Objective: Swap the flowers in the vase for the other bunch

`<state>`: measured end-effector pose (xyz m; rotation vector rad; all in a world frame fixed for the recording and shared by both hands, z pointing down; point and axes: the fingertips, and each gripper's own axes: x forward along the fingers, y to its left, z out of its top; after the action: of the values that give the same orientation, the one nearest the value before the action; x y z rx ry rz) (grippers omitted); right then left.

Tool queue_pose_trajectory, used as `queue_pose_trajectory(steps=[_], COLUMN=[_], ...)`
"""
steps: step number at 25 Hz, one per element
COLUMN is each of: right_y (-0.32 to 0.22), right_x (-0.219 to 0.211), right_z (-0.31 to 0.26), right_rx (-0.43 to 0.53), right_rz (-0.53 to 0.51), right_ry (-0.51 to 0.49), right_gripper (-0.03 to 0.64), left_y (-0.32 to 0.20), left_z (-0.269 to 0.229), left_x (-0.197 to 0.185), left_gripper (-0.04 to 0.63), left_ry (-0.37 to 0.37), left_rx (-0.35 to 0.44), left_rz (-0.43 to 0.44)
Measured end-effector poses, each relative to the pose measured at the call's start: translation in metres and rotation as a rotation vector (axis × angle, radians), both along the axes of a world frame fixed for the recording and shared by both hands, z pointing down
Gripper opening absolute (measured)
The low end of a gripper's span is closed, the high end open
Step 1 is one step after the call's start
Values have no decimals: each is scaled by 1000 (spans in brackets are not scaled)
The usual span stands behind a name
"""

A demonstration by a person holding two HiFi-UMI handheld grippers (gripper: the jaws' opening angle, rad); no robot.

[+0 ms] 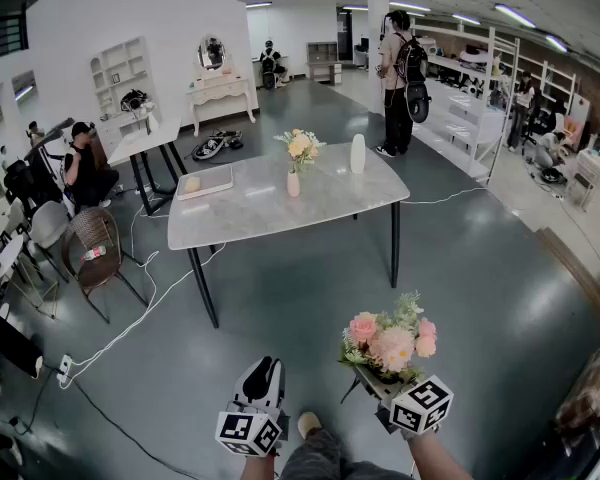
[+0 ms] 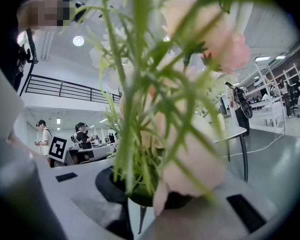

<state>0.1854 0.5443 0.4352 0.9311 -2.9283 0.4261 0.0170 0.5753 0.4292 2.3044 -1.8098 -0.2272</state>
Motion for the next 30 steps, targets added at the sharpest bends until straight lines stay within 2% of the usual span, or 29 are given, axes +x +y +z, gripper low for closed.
queue_pose_trajectory(steps=[12,18,30], right_y=[-54,-105,-219], right_x=[-14,-25,-65], right_z=[6,7,3], right_rx=[-2,-13,-22], right_rz=[-7,3,55], right_ry=[7,12,-23], right_gripper=[91,91,92], left_y=[-58,-109,-221], left_z=[3,5,-3], left_x=[-15,-19,-61], left_gripper=[86,86,86], left_ry=[-12,-13,-41], left_rx=[-1,-8,5], left_rz=[-8,20,73])
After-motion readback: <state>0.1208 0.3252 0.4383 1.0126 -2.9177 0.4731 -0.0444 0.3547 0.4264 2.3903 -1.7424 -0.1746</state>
